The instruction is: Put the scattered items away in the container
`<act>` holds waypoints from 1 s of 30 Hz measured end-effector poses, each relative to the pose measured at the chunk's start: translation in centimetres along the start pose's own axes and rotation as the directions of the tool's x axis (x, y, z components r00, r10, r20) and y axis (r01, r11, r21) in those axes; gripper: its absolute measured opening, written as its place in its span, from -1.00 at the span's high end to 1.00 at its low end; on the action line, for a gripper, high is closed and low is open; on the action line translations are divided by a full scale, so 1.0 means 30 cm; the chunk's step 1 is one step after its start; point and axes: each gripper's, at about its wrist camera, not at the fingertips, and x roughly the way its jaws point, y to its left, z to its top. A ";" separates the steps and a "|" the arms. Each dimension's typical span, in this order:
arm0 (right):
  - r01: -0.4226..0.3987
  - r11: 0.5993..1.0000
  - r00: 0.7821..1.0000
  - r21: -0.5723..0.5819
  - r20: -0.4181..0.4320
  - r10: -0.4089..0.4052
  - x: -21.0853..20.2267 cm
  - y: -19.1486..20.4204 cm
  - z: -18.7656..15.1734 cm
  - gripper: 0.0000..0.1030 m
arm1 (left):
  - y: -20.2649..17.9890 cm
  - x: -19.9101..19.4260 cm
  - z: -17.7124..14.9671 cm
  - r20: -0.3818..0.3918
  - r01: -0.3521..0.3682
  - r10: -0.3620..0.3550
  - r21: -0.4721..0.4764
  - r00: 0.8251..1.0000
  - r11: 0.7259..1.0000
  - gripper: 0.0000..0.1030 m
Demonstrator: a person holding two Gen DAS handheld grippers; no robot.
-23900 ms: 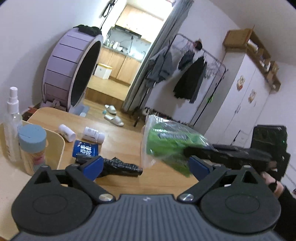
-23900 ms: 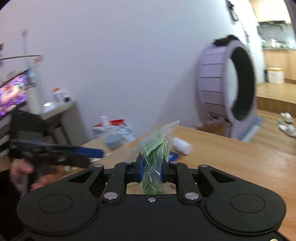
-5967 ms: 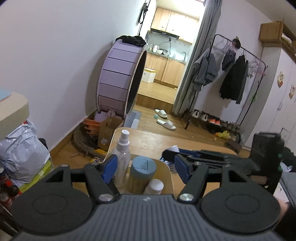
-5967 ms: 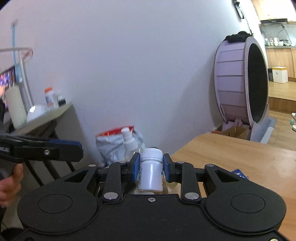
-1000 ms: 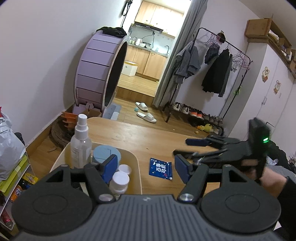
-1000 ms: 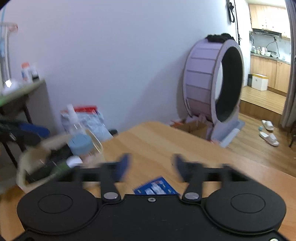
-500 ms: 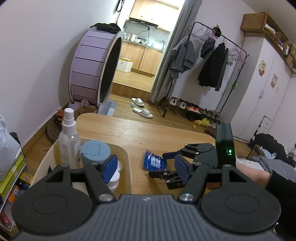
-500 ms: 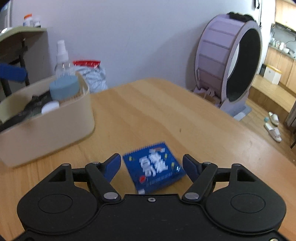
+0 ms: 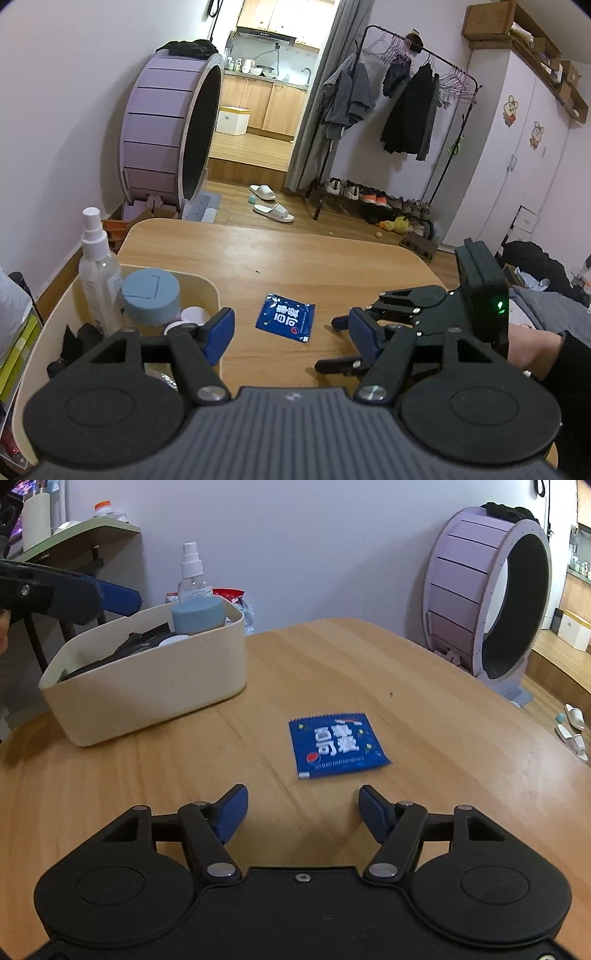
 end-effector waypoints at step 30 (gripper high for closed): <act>-0.063 0.996 0.997 -0.061 0.049 0.066 0.041 0.004 0.006 0.16 | 0.004 -0.009 0.005 0.008 -0.019 0.020 -0.011 1.000 1.000 -0.30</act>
